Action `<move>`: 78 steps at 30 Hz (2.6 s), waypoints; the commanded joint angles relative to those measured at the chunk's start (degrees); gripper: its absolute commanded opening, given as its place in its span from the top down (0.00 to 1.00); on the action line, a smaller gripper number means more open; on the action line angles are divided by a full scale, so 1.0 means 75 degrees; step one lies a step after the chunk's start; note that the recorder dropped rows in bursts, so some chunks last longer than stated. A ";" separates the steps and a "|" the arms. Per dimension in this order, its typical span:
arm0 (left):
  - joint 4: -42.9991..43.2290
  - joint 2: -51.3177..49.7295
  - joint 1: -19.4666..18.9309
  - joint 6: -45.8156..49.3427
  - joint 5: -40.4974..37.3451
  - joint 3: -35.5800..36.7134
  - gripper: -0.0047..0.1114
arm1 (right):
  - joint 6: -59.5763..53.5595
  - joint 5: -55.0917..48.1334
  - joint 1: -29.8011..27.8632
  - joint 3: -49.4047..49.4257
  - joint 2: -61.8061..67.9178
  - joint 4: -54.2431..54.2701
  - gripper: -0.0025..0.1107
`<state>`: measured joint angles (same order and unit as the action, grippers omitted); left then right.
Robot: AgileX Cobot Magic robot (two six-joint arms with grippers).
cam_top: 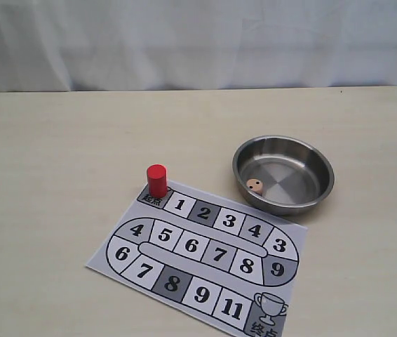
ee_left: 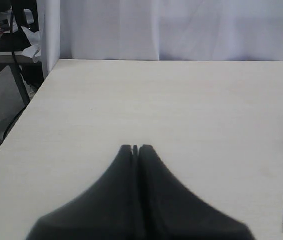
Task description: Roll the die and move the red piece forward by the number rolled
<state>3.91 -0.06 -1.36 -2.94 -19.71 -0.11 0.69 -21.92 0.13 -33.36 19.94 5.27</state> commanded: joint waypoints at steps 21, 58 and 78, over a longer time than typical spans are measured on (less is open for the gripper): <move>-0.0001 0.0009 0.0001 -0.0043 0.0091 0.0014 0.96 | -0.1925 -0.2411 0.1059 -0.2924 0.6766 0.0798 0.62; -0.0001 0.0009 0.0001 -0.0043 0.0091 0.0014 0.96 | 0.3283 -0.1679 0.1555 -0.5334 1.2244 0.3180 0.49; -0.0001 0.0009 0.0001 -0.0043 0.0091 0.0014 0.96 | 0.3743 -0.1402 0.1695 -0.5428 1.3032 0.3197 0.49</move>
<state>3.91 -0.06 -1.36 -2.94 -19.71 -0.11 28.77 -32.96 12.73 -73.79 117.38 29.48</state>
